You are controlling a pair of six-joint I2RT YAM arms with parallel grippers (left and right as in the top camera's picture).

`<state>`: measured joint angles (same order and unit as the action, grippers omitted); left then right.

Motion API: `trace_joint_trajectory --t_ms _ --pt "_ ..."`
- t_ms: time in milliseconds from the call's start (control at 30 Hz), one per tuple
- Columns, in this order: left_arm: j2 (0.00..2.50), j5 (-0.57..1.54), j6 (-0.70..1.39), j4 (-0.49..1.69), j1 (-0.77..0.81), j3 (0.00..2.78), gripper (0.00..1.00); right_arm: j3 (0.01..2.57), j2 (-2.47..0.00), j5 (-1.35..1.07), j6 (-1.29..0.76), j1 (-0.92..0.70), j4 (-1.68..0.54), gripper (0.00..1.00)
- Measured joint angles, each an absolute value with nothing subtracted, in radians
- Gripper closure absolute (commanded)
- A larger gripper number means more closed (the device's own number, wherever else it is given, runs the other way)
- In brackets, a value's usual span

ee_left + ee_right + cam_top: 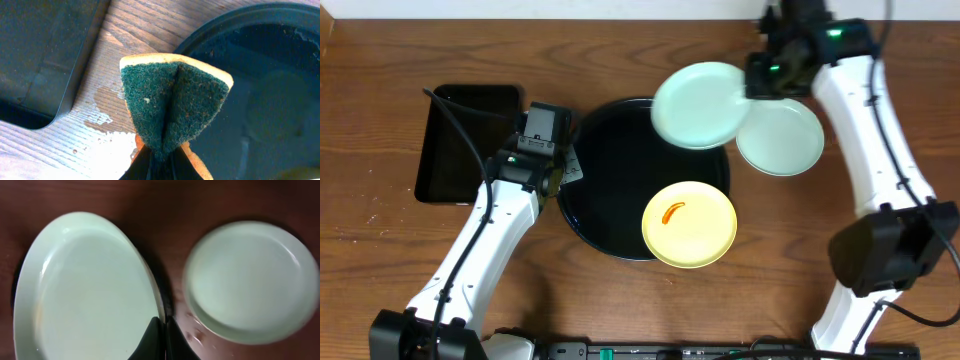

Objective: Clean dirty plates on tray and stack at the side
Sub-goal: 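Carry the blue plate right and stack it on the other blue plate, then move the right gripper to the yellow plate on the tray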

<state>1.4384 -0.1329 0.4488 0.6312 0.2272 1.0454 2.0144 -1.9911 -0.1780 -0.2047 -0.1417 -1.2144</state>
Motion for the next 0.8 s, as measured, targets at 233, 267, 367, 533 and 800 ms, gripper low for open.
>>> trace_joint_trajectory --t_ms 233,267,367,533,800 --pt "1.438 -0.133 0.449 0.63 0.227 1.045 0.91 1.95 -1.991 -0.122 -0.219 0.028 -1.285 0.99" --pt "1.438 -0.133 0.449 0.629 0.227 1.045 0.92 1.927 -1.991 -0.113 -0.221 0.044 -1.273 0.99" --pt "1.438 -0.133 0.449 0.628 0.227 1.045 0.91 1.844 -1.991 -0.093 -0.231 0.089 -1.205 0.99" --pt "1.438 -0.133 0.449 0.628 0.227 1.045 0.91 1.697 -1.993 -0.078 -0.246 0.144 -1.032 0.99" --pt "1.438 -0.132 0.449 0.627 0.227 1.045 0.92 1.584 -1.993 -0.074 -0.265 0.174 -0.888 0.68"
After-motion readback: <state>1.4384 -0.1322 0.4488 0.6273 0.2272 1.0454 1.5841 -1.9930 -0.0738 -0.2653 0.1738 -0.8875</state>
